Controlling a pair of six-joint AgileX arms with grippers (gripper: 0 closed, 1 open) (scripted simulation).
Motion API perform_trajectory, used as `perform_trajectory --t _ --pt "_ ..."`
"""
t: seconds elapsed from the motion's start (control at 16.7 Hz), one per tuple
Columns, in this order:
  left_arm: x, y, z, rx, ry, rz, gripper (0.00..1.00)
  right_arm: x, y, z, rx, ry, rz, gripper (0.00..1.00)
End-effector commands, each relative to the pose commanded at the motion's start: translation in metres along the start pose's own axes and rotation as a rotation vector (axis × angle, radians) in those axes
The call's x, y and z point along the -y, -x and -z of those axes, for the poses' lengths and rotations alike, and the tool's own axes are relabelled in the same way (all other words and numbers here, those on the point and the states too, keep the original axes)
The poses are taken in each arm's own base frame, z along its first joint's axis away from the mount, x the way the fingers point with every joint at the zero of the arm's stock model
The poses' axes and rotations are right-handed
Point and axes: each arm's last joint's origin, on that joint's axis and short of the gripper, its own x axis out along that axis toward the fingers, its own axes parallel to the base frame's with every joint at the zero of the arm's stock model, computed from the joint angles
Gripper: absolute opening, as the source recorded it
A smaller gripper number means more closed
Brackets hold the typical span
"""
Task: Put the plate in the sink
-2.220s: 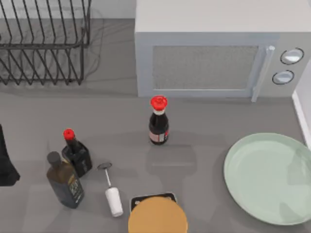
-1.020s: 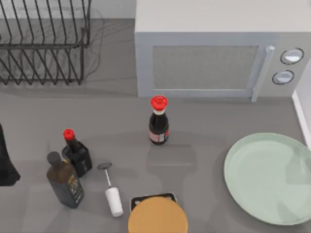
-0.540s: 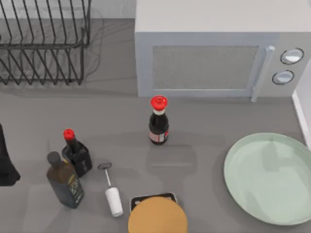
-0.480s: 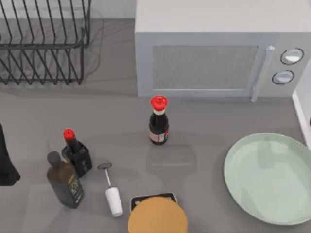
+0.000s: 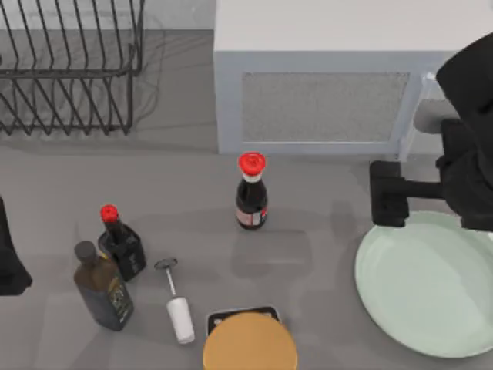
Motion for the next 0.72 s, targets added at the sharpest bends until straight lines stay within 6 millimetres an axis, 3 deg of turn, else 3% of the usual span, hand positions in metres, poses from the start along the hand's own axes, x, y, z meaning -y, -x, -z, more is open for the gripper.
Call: perform_trajectory --t 0.36,0.72 --pt "0.000 0.000 0.000 0.000 0.000 0.000 1.00 -0.053 -0.052 -0.017 -0.268 -0.002 0.142 1.00" --pt "0.000 0.000 0.000 0.000 0.000 0.000 1.00 -0.059 -0.058 -0.017 -0.292 -0.002 0.159 1.00"
